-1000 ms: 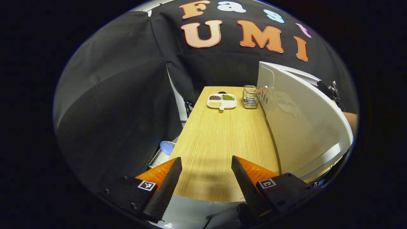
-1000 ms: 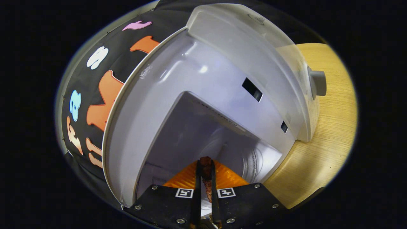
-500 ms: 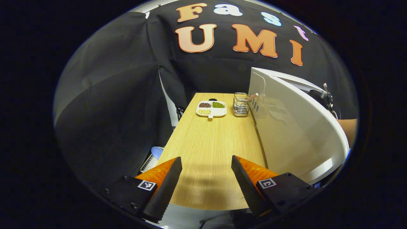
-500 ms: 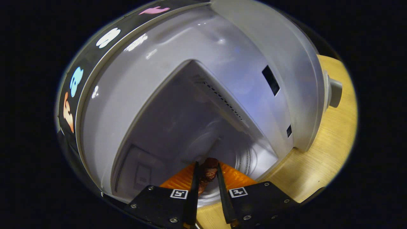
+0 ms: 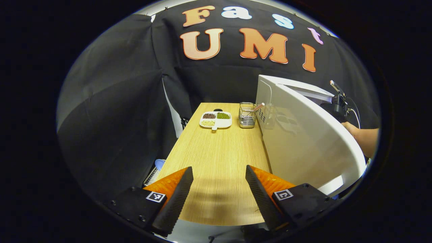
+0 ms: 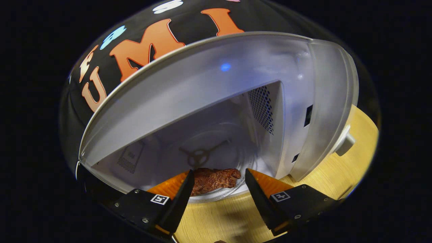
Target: Open the microwave oven with the left hand, put the food in, and close the microwave oven.
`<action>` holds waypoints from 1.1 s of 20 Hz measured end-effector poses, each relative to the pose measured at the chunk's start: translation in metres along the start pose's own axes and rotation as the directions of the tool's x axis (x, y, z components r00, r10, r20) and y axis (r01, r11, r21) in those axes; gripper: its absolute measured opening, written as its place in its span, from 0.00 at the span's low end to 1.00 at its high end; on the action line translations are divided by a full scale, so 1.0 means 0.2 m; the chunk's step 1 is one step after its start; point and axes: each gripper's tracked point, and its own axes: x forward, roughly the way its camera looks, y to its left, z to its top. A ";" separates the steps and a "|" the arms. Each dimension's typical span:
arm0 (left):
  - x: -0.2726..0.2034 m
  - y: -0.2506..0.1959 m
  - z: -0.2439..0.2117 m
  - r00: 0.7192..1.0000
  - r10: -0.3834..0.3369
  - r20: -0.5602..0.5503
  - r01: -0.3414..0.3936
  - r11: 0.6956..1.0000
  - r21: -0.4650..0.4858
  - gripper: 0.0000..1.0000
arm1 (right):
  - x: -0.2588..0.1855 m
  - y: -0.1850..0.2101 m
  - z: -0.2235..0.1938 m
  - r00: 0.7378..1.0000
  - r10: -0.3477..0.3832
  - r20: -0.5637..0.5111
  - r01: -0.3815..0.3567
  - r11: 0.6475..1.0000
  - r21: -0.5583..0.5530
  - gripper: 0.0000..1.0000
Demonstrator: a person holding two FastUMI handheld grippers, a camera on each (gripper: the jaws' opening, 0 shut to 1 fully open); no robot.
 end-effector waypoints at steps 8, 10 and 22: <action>-0.02 -0.17 0.03 1.000 -0.006 0.021 0.004 0.998 0.061 0.94 | -0.49 -0.30 0.01 0.997 0.082 -0.004 -0.082 0.983 -0.163 0.94; -0.02 -0.23 0.01 1.000 -0.013 0.017 0.012 0.999 0.044 0.96 | -0.64 -0.38 0.04 0.995 0.096 0.002 -0.094 0.978 -0.185 0.94; 0.00 -0.86 0.03 0.990 -0.140 -0.011 0.140 0.983 0.119 0.93 | -1.20 -0.77 0.36 0.983 0.104 0.150 -0.059 0.958 -0.280 0.95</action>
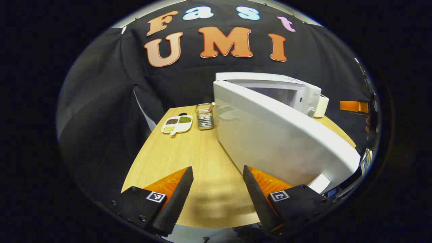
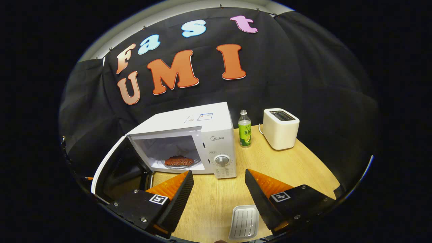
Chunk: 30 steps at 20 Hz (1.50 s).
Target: Open the microwave oven with the left hand, put the food in, and close the microwave oven.
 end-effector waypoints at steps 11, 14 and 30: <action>0.12 -0.58 0.10 0.982 -0.187 -0.008 0.187 0.981 0.040 0.93 | -0.20 -0.20 0.21 0.995 -0.004 0.098 0.012 0.997 -0.081 0.95; 0.17 -0.74 0.15 0.972 -0.233 -0.001 0.233 0.970 0.066 0.78 | -0.23 -0.25 0.26 0.994 -0.017 0.111 0.030 0.993 -0.116 0.95; 0.56 -1.19 0.46 0.976 -0.215 0.018 0.210 0.967 0.143 0.05 | -0.36 -0.45 0.48 0.977 -0.050 0.205 0.071 0.993 -0.099 0.95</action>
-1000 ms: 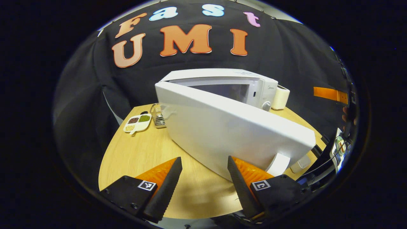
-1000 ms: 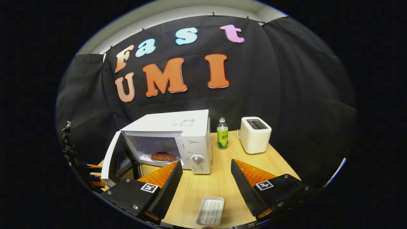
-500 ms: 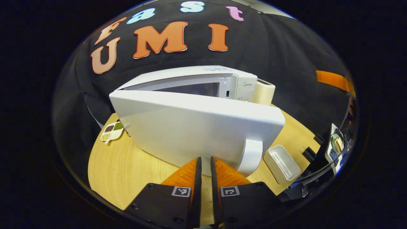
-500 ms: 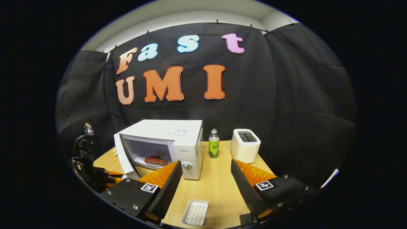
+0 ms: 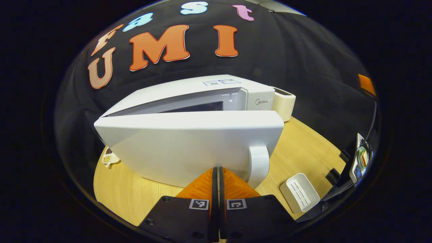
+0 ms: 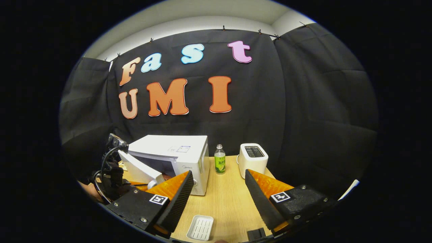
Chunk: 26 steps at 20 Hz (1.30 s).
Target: Open the microwave oven with the left hand, put the food in, and close the microwave oven.
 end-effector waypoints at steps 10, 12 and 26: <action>0.31 0.01 0.22 0.996 0.086 0.031 -0.083 0.994 -0.073 0.08 | 0.03 -0.10 0.00 1.000 0.030 0.003 -0.030 1.000 -0.004 0.95; 0.33 0.00 0.17 0.994 0.108 0.002 -0.107 0.990 -0.094 0.05 | 0.04 -0.12 0.02 0.999 0.036 0.022 -0.036 0.999 -0.010 0.95; 0.10 0.02 0.44 0.963 0.189 0.193 -0.197 0.980 0.026 0.05 | 0.09 -0.12 0.11 0.995 0.080 0.062 -0.077 0.996 -0.043 0.95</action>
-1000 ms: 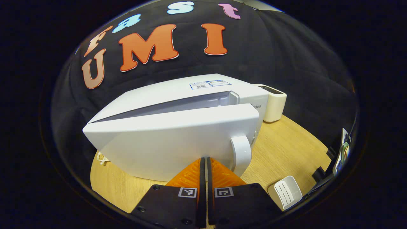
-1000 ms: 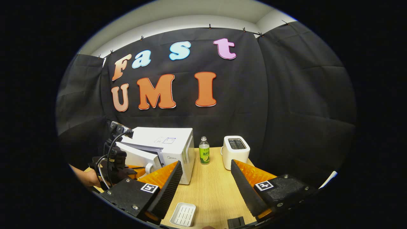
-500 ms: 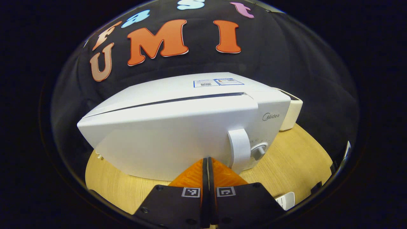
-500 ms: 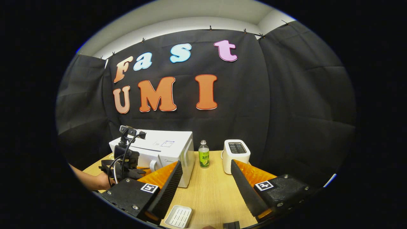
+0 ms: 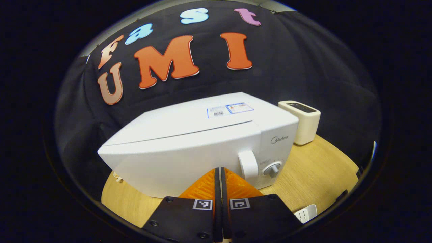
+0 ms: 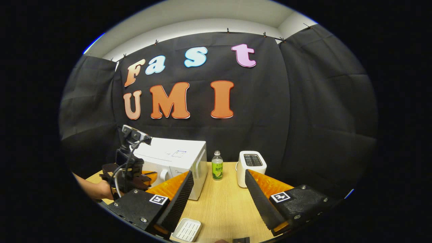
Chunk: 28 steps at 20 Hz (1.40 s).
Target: Open the microwave oven with the left hand, put the food in, and close the microwave oven.
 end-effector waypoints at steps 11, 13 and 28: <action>-0.78 0.45 0.66 0.957 0.081 0.280 -0.052 0.993 -0.107 0.09 | -0.01 0.27 0.42 0.988 0.040 0.146 -0.029 0.996 -0.080 0.95; -0.88 0.52 0.75 0.945 0.094 0.314 -0.063 0.992 -0.107 0.14 | -0.04 0.31 0.53 0.981 0.044 0.188 -0.028 0.996 -0.090 0.95; -1.30 0.82 1.09 0.872 0.160 0.463 -0.106 0.984 -0.142 0.97 | -0.16 0.52 0.94 0.944 0.078 0.320 -0.033 0.989 -0.143 0.95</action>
